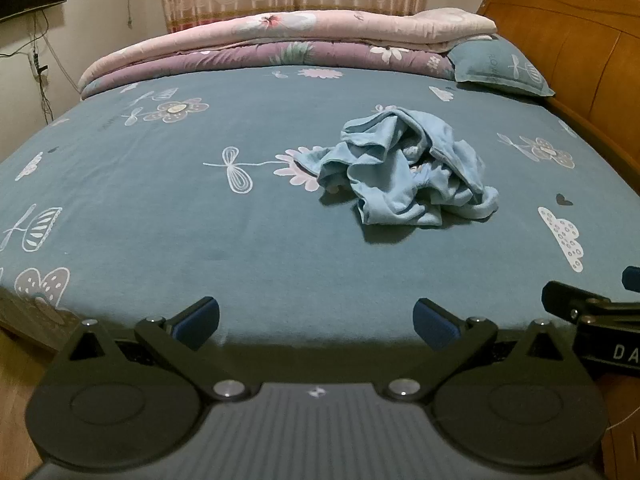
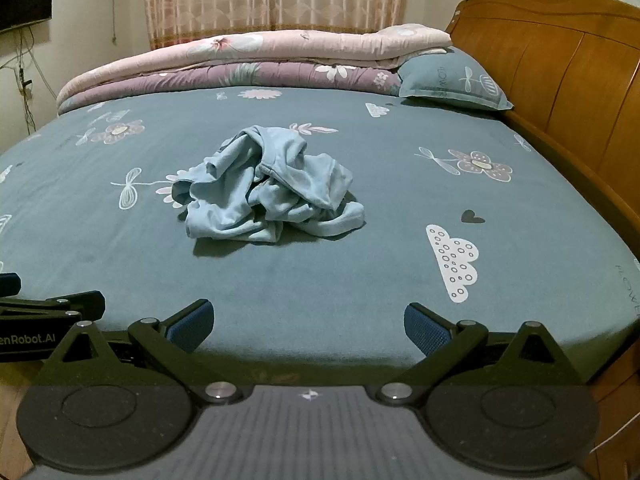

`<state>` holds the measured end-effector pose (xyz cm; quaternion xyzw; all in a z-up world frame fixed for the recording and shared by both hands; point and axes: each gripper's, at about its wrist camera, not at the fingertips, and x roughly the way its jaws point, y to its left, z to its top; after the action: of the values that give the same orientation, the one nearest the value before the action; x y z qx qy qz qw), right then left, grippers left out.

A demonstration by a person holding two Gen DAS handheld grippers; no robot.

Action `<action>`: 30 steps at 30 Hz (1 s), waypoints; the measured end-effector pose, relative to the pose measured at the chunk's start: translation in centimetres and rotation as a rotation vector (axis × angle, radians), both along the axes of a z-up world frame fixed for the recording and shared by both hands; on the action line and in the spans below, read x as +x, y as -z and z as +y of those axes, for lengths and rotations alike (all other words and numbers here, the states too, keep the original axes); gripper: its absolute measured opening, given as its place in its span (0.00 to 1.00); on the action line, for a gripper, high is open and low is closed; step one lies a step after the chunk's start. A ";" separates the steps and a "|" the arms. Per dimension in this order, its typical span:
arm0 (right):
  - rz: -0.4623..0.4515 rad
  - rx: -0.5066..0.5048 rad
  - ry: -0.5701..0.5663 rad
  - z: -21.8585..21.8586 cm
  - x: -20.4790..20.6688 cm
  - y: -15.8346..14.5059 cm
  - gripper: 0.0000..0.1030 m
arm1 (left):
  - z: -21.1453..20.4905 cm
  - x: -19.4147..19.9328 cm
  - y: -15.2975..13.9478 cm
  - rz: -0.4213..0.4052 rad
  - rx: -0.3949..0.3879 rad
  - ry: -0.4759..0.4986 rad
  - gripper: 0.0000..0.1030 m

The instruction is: Fold clothes

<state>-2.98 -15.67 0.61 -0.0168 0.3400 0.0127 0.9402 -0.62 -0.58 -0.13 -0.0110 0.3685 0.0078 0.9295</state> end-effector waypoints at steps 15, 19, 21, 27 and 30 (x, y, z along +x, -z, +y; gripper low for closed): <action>0.021 0.003 -0.002 0.0 0.7 0.6 1.00 | -0.3 0.6 0.6 0.018 0.013 -0.006 1.00; 0.024 0.006 0.000 0.0 1.0 0.7 1.00 | -0.2 0.9 0.8 0.019 0.011 -0.008 1.00; 0.027 0.005 0.000 0.0 1.2 0.8 1.00 | -0.2 1.0 0.8 0.020 0.009 -0.007 1.00; 0.037 0.005 -0.001 0.0 1.7 1.1 1.00 | -0.3 1.6 1.2 0.029 0.008 -0.009 1.00; 0.042 0.006 0.001 0.0 2.1 1.4 1.00 | -0.3 1.9 1.4 0.033 0.007 -0.010 1.00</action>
<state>-0.88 -15.70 -0.76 -0.0136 0.3598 0.0139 0.9328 1.33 -0.87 -1.57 -0.0094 0.3839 0.0141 0.9232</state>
